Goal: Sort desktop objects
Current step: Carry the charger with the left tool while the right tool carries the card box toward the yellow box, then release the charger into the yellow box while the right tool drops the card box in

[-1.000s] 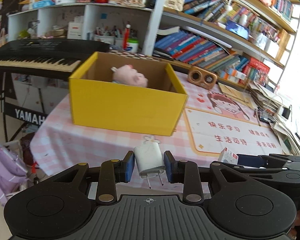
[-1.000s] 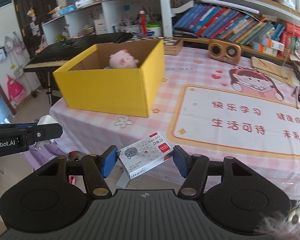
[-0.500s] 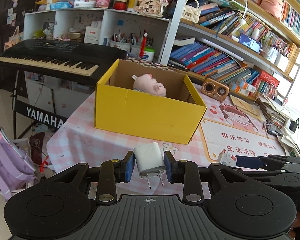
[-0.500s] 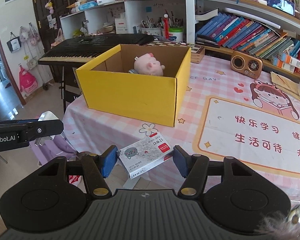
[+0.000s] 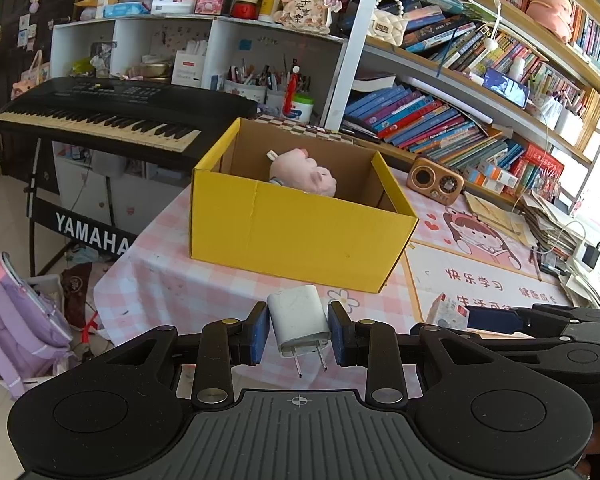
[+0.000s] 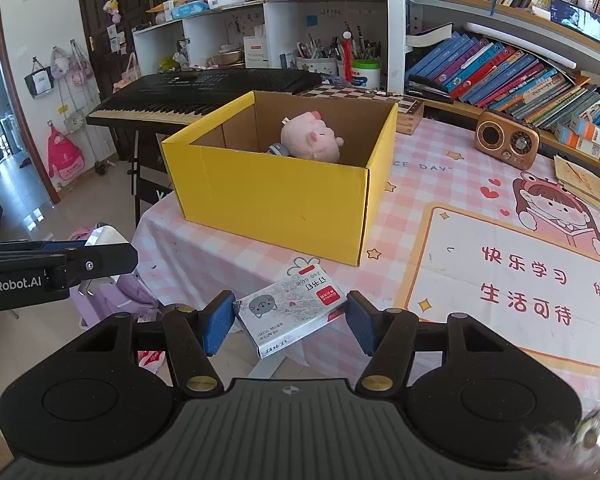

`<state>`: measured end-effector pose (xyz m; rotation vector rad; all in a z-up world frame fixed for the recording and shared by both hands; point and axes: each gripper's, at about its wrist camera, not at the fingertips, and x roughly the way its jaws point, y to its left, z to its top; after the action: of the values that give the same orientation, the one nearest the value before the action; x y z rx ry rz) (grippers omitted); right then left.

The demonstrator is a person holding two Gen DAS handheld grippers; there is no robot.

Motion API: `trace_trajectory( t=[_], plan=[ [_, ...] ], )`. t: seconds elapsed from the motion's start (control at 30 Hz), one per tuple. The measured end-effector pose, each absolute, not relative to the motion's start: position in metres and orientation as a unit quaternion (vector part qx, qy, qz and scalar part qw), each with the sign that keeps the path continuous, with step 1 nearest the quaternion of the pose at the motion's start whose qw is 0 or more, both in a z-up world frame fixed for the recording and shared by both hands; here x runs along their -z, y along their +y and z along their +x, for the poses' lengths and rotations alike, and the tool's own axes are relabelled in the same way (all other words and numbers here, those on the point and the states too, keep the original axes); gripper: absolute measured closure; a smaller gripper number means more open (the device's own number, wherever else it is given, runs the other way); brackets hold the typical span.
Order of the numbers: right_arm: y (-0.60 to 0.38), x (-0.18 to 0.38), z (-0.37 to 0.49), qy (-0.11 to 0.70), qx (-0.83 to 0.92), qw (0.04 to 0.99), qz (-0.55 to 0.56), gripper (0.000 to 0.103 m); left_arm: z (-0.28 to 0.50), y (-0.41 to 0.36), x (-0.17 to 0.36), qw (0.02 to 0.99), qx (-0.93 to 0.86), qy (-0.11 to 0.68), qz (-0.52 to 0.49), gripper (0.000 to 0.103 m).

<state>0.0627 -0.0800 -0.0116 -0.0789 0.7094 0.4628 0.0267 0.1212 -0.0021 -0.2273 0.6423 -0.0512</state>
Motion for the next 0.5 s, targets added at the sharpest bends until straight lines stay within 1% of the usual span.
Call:
trace_trajectory(
  t=[0.27, 0.5],
  plan=[
    [-0.084, 0.003, 0.087, 0.319, -0.236, 0.917, -0.04, 0.045, 0.047, 0.119, -0.009, 0.949, 0.017, 0.297, -0.106, 0.073],
    [-0.086, -0.018, 0.133, 0.277, -0.242, 0.929, -0.042, 0.045, 0.091, 0.115, -0.029, 0.959, 0.016, 0.267, -0.093, 0.073]
  ],
)
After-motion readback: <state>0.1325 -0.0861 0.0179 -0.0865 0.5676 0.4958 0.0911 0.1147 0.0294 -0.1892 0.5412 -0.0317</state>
